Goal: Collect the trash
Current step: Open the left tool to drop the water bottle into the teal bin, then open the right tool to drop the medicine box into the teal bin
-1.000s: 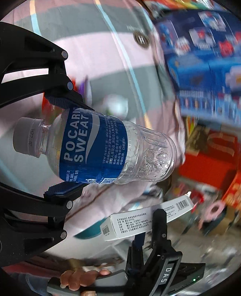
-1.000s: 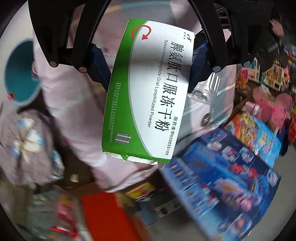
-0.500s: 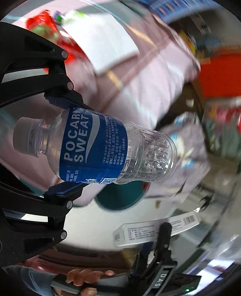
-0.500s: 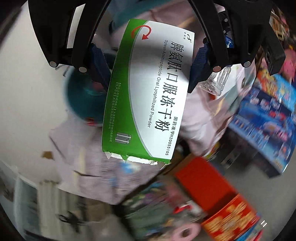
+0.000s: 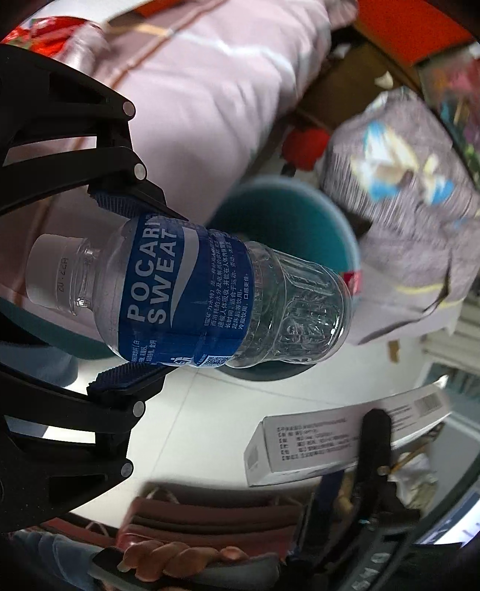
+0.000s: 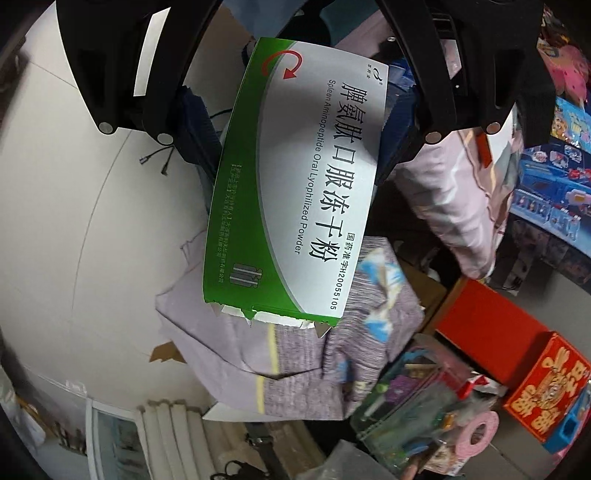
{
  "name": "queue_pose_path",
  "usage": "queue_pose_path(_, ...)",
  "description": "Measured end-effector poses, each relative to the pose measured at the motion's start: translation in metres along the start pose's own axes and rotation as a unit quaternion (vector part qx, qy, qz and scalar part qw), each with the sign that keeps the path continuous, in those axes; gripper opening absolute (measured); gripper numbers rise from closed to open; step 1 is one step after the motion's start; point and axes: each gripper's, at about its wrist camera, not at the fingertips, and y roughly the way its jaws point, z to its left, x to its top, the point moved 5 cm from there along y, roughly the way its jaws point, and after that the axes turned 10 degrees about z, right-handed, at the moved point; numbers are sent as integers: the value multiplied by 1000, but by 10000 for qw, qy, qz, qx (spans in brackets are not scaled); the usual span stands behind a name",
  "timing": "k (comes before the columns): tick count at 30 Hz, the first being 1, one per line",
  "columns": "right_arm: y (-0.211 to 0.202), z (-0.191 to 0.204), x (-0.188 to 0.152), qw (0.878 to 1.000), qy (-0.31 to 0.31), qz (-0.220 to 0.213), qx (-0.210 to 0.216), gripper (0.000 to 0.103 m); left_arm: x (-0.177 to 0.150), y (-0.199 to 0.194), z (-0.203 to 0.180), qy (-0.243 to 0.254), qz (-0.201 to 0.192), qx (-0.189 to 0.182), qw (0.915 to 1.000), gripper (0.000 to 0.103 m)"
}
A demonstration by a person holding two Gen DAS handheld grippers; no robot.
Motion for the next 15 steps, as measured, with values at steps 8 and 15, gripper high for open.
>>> queue_pose_path(8,10,-16,12,9995,140,31,-289,75,32,43,-9,201,389,-141,9989,68)
queue_pose_path(15,24,-10,16,9991,103,182,-376,75,26,38,-6,129,260,-283,9992,77)
